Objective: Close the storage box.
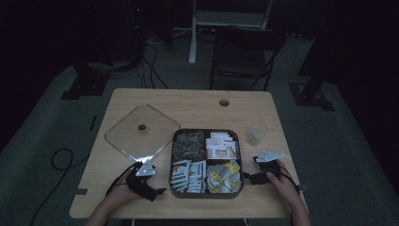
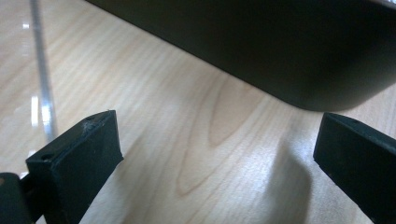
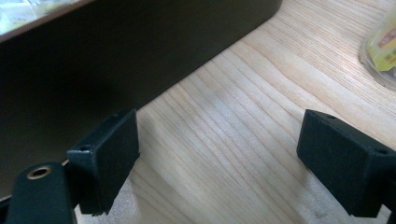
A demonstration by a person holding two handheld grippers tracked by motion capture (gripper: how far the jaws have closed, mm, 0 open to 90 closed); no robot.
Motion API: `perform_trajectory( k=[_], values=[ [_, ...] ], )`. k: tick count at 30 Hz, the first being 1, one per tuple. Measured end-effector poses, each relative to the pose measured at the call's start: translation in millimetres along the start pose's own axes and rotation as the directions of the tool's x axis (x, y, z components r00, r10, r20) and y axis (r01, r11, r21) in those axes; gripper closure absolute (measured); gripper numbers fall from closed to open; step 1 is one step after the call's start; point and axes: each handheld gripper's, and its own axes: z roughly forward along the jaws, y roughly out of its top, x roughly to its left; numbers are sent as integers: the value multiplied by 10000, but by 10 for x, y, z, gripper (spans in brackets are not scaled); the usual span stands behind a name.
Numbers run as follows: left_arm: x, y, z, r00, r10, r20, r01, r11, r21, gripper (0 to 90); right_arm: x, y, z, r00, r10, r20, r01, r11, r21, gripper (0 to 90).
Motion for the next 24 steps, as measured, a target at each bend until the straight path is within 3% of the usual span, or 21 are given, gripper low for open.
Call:
perform_trajectory(
  k=[10, 24],
  values=[
    [144, 51, -74, 9965, -496, -673, 490, 9987, -102, 13, 0, 0, 0, 10000, -5, 2, 5, 10000, 6, 125],
    [388, 54, -153, 9804, -1305, -1474, 1249, 9911, -468, 13, 1, 0, -1, 10000, 3, 4, -3, 10000, 20, 125]
  ],
)
